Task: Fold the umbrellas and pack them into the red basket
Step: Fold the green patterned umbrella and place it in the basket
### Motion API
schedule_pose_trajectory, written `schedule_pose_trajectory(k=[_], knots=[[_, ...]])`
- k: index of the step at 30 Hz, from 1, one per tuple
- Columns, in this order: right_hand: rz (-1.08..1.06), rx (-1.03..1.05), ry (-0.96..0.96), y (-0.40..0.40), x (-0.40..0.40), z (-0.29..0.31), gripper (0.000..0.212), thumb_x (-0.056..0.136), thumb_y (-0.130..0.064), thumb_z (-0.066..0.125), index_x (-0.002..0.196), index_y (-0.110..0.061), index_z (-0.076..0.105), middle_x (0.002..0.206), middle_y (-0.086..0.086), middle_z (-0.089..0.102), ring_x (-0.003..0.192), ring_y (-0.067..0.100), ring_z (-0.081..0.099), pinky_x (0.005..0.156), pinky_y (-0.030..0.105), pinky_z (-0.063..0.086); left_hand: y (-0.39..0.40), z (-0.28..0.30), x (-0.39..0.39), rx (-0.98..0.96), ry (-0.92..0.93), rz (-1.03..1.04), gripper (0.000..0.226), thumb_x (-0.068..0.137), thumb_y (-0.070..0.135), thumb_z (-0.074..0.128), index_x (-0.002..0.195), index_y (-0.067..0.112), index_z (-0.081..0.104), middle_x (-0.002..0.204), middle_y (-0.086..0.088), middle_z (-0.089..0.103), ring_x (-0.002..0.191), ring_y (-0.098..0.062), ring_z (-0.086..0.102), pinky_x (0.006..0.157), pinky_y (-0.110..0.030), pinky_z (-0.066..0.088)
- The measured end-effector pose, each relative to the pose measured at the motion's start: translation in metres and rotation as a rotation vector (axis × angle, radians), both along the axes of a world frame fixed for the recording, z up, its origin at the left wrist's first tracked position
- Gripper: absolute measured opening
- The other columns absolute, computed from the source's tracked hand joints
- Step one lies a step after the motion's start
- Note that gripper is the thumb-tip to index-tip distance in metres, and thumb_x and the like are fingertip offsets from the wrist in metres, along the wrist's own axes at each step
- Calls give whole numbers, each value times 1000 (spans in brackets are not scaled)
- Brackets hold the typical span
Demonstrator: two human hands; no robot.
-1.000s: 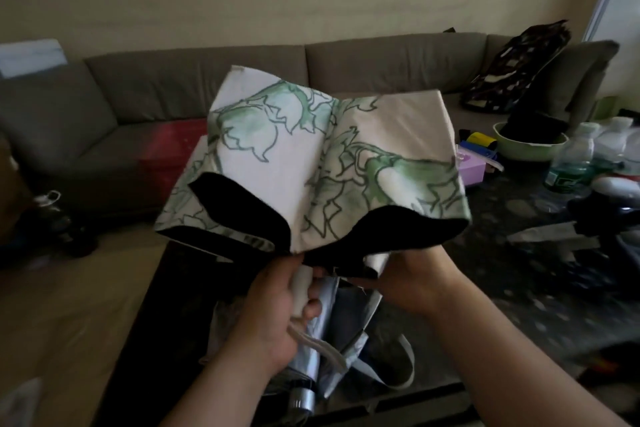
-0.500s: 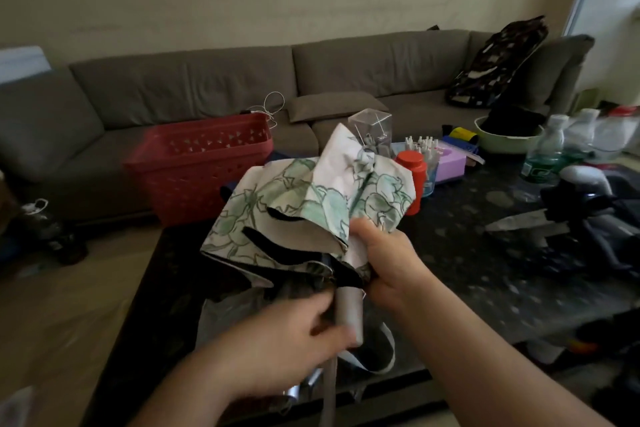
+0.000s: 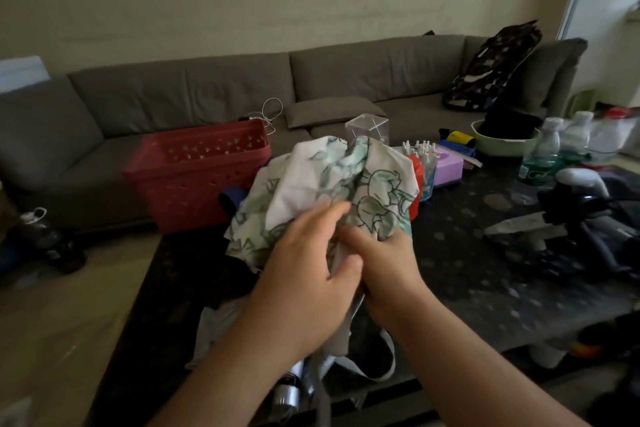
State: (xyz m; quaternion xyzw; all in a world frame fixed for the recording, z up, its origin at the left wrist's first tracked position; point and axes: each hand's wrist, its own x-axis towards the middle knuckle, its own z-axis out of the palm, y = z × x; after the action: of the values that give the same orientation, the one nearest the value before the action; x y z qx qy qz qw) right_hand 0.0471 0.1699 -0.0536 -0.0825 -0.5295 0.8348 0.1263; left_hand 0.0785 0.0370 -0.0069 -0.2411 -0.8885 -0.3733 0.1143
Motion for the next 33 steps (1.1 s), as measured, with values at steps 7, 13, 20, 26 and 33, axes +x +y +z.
schedule_pose_trajectory(k=[7, 13, 20, 26, 33], knots=[[363, -543, -29, -19, 6, -18, 64, 80, -21, 71, 143, -11, 61, 141, 19, 65, 134, 38, 60, 119, 55, 40, -12, -45, -36, -124, 116, 174, 84, 84, 65, 68, 155, 27, 42, 159, 11, 38, 143, -7, 24, 117, -32, 32], [548, -589, -101, -20, -2, -51, 58, 75, -21, 66, 132, -9, 69, 118, 13, 71, 111, 34, 67, 104, 52, 50, -46, -70, -54, -242, 453, 149, 45, 78, 32, 87, 115, 15, 69, 122, -1, 66, 111, -25, 59, 98, -44, 51], [593, -113, -404, -9, -8, -66, 51, 86, -16, 66, 136, -9, 64, 131, 15, 71, 113, 34, 71, 94, 47, 57, -67, -105, -53, -3, -30, 140, 13, 102, 42, 59, 92, 34, 62, 67, 14, 62, 58, -5, 56, 52, -23, 36], [440, 850, -411, 51, -4, -31, 16, 92, -21, 79, 108, -20, 77, 100, 12, 80, 88, 32, 79, 74, 35, 64, -76, -105, -61, 292, -279, 210, 25, 106, 34, 53, 83, 28, 57, 75, -4, 61, 60, -14, 54, 62, -42, 45], [222, 983, -82, 56, -17, -27, 60, 86, -25, 84, 138, -38, 58, 133, -16, 56, 102, 8, 65, 83, 23, 57, -72, -120, -67, 251, -279, 149, 8, 103, 40, 62, 97, 39, 66, 89, 11, 74, 83, -6, 69, 79, -41, 59]])
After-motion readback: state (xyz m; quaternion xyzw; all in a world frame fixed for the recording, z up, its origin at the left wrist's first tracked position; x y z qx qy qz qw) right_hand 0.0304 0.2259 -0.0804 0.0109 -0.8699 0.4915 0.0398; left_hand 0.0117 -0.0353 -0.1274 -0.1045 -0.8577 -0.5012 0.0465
